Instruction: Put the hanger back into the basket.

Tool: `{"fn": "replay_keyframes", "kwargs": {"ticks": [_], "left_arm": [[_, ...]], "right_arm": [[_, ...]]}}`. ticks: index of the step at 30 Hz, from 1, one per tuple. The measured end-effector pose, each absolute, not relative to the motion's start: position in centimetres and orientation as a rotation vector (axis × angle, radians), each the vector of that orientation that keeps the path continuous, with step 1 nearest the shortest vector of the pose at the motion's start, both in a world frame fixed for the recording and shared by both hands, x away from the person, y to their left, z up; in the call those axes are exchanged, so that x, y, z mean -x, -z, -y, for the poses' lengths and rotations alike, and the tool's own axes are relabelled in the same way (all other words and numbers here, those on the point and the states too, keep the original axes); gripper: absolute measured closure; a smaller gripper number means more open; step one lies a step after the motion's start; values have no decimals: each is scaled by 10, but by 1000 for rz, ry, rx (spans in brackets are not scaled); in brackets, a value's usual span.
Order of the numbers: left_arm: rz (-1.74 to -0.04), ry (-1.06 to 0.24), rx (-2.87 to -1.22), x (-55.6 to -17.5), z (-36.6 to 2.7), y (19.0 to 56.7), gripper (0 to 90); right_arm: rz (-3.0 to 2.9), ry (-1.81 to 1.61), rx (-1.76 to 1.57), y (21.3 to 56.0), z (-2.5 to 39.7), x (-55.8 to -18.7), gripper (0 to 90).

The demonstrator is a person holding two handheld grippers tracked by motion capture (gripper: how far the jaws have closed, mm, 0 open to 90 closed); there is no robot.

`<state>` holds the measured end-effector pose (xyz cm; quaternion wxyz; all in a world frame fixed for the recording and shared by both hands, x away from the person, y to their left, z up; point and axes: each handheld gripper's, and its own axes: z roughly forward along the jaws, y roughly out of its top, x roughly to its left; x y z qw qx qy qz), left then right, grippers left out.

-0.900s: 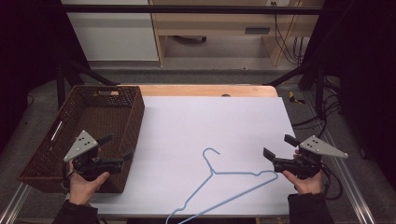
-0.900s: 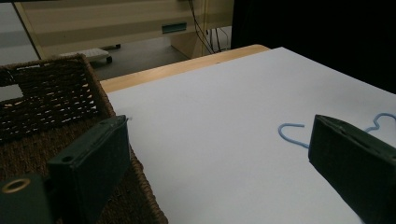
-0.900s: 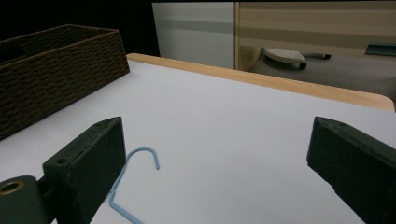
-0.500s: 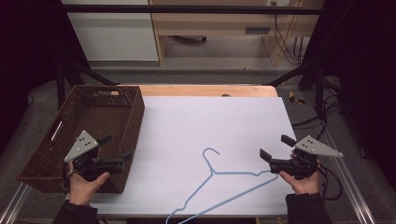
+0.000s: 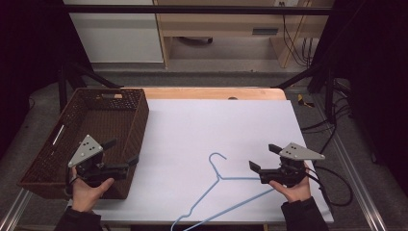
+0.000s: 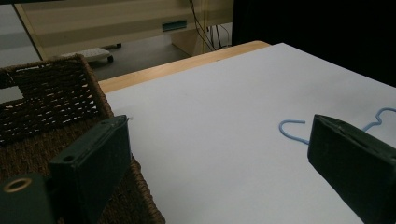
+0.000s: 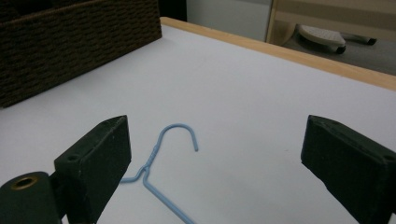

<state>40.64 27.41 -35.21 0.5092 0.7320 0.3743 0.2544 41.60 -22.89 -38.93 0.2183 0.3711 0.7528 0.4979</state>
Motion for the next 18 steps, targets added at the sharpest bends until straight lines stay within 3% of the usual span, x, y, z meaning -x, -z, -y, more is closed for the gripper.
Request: {"fn": "replay_keyframes", "kwargs": {"ticks": [12,18], "left_arm": [[-892,-608,-1779,-406,-270,353,62],[-890,-610,-1781,-406,-270,353,64]], "right_arm": [[-2246,-1281,-988,409,200,-425,154],[-2354,-1225,-953,422,182,-431,231]]}}
